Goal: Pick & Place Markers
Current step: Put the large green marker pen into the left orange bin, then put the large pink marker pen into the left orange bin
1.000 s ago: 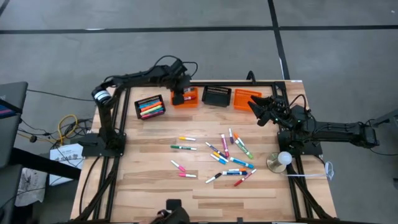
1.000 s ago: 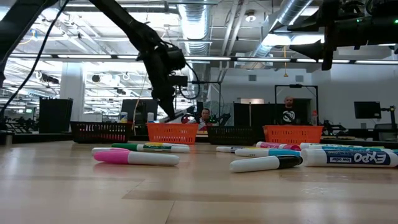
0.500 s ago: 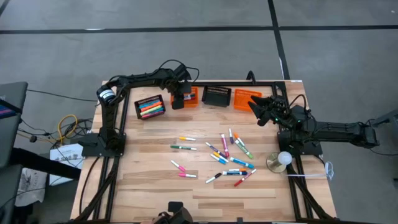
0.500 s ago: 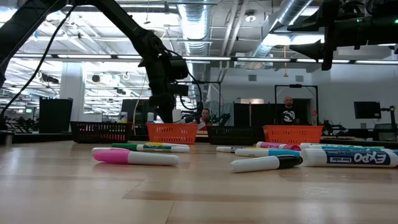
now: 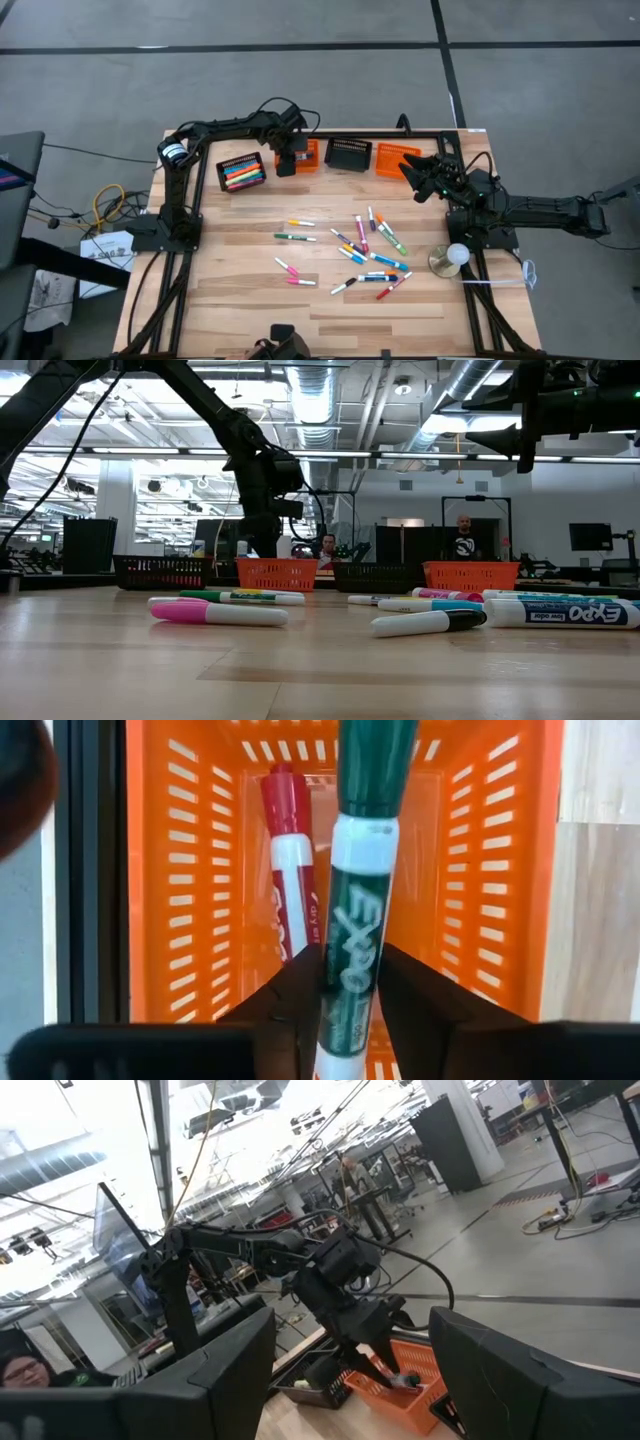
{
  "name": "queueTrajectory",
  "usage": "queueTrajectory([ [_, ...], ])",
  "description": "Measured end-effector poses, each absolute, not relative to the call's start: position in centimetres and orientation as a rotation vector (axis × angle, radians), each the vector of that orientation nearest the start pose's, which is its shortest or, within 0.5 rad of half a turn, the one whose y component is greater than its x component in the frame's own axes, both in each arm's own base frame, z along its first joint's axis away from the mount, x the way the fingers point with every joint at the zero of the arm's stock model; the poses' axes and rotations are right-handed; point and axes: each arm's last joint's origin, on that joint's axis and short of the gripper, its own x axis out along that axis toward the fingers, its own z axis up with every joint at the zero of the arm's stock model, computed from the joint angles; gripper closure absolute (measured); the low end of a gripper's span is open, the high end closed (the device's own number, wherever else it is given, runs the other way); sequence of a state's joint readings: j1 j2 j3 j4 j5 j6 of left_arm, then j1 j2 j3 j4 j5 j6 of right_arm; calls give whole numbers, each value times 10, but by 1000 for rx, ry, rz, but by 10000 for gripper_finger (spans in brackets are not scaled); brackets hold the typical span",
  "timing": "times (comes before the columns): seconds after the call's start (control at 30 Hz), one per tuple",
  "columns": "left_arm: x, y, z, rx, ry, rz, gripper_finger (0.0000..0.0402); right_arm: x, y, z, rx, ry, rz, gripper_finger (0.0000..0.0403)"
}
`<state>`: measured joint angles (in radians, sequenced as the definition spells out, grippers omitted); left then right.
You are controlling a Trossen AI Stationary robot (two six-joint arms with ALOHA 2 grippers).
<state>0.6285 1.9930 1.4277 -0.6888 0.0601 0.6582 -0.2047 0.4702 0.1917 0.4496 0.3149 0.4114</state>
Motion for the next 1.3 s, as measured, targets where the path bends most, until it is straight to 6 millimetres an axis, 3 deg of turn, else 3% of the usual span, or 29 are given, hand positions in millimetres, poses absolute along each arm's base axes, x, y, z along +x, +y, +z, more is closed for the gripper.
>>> queueTrajectory([
  [0.33, 321, 231, 178, 144, 1274, 100, 239, 126, -35, 230, 411, -277, -475, 148],
  [0.53, 317, 219, 221, 229, 1193, 166, 204, 126, -35, 230, 411, -277, -476, 148],
  [0.67, 316, 196, 263, 249, 1041, 181, 198, 126, -35, 230, 411, -277, -475, 148],
  [0.9, 320, 136, 325, 230, 717, 57, 207, 126, -35, 230, 411, -277, -474, 148],
  [1.07, 324, 96, 347, 226, 596, -30, 214, 126, -35, 230, 411, -276, -473, 148],
  [1.3, 329, 63, 354, 124, 553, -79, 230, 127, -34, 230, 408, -266, -422, 148],
])
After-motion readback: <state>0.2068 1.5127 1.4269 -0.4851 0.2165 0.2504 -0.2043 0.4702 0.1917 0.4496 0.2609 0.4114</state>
